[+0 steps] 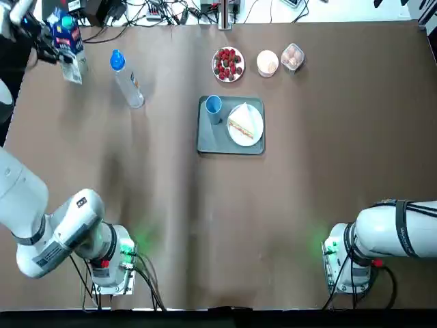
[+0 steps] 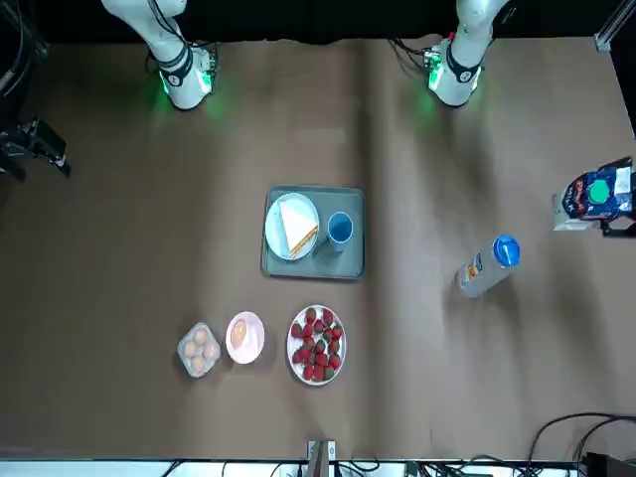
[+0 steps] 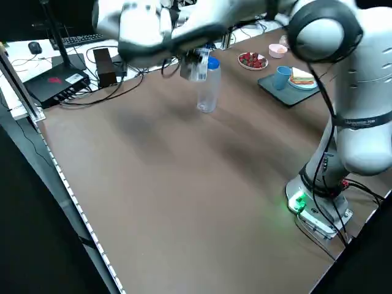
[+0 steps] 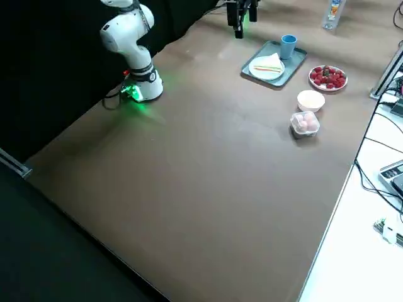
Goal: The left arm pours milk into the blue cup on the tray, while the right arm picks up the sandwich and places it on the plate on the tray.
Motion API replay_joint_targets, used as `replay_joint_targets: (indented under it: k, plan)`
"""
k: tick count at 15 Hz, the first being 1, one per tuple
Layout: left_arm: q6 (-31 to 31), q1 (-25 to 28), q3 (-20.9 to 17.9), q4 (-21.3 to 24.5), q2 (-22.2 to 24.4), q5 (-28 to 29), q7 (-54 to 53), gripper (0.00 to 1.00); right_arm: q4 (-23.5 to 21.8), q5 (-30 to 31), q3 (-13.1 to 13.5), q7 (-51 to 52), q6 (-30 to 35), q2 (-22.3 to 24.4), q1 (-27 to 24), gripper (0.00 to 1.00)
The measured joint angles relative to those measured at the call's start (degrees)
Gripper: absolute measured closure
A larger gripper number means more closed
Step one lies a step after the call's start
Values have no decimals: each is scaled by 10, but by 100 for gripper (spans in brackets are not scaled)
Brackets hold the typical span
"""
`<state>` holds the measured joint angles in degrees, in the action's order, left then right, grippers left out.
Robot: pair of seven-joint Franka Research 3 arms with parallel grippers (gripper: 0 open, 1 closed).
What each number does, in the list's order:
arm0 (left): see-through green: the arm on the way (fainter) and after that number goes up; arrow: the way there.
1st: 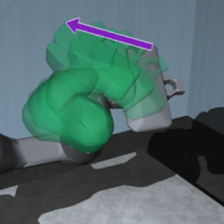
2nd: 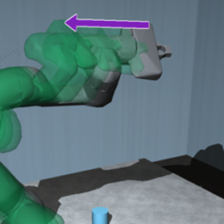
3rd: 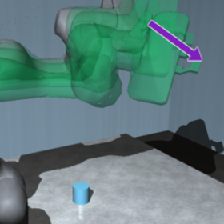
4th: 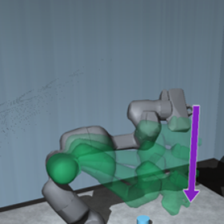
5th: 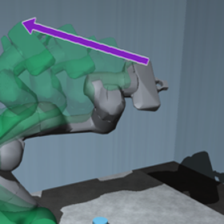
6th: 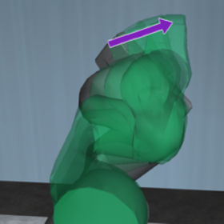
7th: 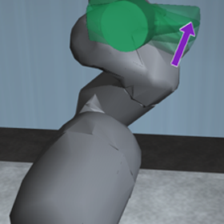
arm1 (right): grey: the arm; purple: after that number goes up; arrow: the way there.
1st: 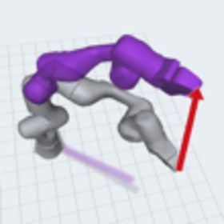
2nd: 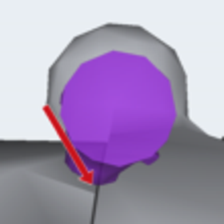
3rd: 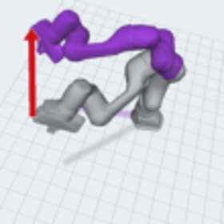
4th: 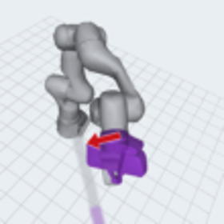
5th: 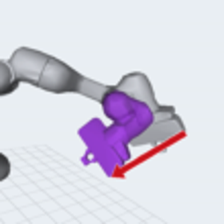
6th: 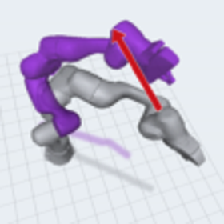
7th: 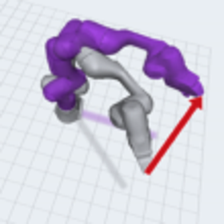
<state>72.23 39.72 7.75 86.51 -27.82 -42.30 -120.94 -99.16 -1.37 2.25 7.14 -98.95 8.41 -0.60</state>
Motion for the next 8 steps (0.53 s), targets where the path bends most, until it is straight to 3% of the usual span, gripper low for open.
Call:
replay_joint_targets:
  k: [4, 8]
  plan:
    - [-1, -3, 2, 1, -94, -20, -110, 50, -3, 0, 0, 0, -1, 0, 0, 0]
    - [-1, 2, 0, 0, -141, -21, -196, 50, -5, 0, 0, 0, -3, 0, 0, 0]
